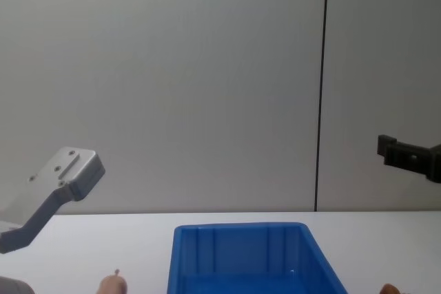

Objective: Pick up the two dolls from the table and place them into the box.

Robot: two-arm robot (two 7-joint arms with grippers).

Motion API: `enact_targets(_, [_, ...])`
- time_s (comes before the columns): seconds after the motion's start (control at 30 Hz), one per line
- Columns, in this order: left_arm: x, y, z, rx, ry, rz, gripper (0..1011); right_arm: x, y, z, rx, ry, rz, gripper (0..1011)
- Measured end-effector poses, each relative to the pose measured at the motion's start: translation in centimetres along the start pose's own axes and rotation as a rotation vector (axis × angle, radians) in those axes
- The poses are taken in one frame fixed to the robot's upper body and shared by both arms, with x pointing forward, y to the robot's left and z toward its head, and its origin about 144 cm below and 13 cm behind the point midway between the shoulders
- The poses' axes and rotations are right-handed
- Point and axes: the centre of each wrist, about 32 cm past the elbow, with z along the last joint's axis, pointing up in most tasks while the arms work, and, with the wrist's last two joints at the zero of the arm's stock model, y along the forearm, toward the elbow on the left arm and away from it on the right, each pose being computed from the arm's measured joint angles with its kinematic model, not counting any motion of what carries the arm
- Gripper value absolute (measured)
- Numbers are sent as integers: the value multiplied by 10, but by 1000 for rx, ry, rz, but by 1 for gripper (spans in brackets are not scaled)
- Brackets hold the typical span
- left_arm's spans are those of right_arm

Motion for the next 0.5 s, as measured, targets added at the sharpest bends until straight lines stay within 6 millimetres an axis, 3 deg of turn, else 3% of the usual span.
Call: enact_targets(0.5, [0,0,0,-21,-3,1,274,0,0,0,0,0,0,1001])
